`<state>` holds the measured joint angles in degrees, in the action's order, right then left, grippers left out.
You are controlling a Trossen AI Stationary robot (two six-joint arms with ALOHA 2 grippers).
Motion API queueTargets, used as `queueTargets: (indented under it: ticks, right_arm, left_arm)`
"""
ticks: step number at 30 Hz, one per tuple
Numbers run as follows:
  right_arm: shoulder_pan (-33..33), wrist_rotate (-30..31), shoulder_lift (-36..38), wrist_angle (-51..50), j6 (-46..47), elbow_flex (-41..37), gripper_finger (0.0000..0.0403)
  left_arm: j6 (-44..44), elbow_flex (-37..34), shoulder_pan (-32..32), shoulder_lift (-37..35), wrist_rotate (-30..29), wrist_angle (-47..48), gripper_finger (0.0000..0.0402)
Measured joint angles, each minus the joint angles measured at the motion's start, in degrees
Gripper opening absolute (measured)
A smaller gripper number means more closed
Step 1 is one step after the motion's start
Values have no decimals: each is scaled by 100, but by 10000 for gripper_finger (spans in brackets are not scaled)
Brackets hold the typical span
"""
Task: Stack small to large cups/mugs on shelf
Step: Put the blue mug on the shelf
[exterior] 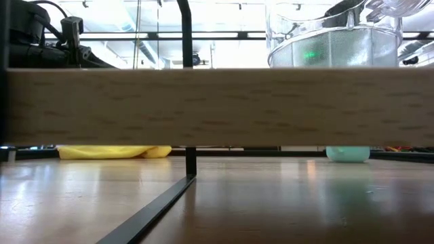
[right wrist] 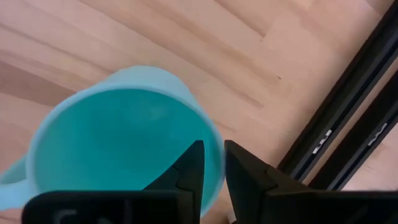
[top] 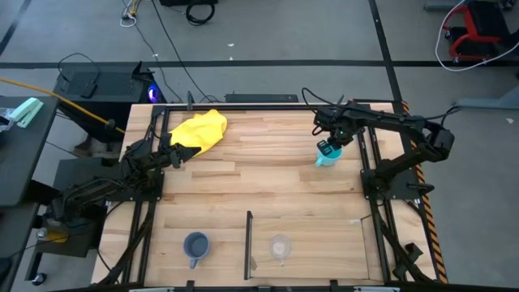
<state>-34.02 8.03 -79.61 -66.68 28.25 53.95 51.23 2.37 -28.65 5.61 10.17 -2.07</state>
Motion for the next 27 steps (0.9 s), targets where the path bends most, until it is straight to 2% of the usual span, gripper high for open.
queueTargets:
  ticks: [5, 11, 18, 22, 27]
  right_arm:
    - [0, 2, 0, 27, 0, 0, 56]
    - [0, 2, 17, 63, -2, 15, 11]
    - [16, -20, 43, 18, -57, 58, 8]
    - [219, 4, 170, -458, -162, 491, 5]
    - [744, -13, 300, -1681, -407, 1578, 3]
  left_arm:
    - [-1, 0, -1, 0, 0, 2, 29]
    - [-1, 0, 0, 1, 0, 34, 34]
    - [-91, 0, 0, 0, 0, 31, 22]
    - [-93, 0, 1, 2, 0, 28, 17]
    - [-96, 0, 0, 0, -2, 26, 19]
